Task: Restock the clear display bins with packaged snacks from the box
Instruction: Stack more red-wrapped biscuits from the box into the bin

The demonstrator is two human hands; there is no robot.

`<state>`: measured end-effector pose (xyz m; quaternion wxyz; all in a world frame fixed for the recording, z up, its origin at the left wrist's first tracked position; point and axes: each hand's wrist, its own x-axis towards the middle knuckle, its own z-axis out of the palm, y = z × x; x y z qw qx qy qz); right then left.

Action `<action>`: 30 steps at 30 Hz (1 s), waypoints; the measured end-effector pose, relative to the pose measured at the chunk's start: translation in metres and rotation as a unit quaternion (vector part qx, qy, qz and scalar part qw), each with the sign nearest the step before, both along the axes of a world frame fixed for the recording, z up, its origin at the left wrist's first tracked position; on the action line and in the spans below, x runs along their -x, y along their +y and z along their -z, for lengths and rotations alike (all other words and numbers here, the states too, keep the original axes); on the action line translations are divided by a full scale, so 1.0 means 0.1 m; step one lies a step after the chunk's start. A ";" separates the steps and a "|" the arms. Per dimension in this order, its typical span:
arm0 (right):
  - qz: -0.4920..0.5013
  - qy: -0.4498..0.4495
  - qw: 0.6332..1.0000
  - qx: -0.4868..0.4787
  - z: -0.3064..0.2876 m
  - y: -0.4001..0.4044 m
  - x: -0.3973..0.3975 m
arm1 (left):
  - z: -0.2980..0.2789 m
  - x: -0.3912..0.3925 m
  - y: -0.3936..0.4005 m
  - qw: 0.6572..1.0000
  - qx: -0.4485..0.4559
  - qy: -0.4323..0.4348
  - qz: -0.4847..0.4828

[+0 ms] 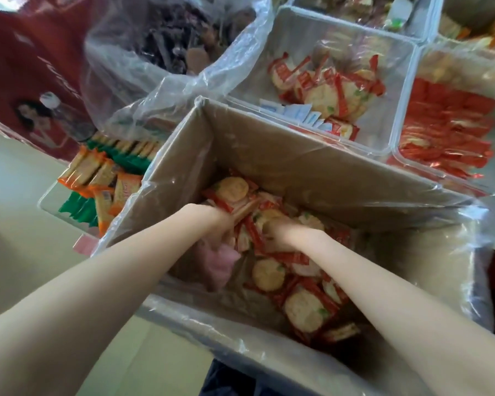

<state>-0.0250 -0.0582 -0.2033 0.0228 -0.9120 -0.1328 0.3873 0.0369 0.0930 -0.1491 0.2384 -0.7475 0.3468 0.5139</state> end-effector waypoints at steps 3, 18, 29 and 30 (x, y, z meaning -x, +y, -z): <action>0.092 -0.152 0.980 -0.085 -0.12 0.03 -0.13 | -0.10 -0.19 0.00 0.999 0.040 -0.015 -0.030; 0.056 -0.101 0.988 -0.104 -0.13 0.10 -0.06 | -0.69 -0.44 0.12 0.961 0.119 -0.223 -0.116; 0.304 -0.341 0.850 -0.264 -1.37 -0.19 0.53 | -1.34 -0.12 -0.14 0.853 0.221 0.108 -0.460; 0.293 -0.337 0.847 -0.290 -1.42 -0.15 0.54 | -1.36 -0.10 -0.15 0.817 0.239 0.157 -0.501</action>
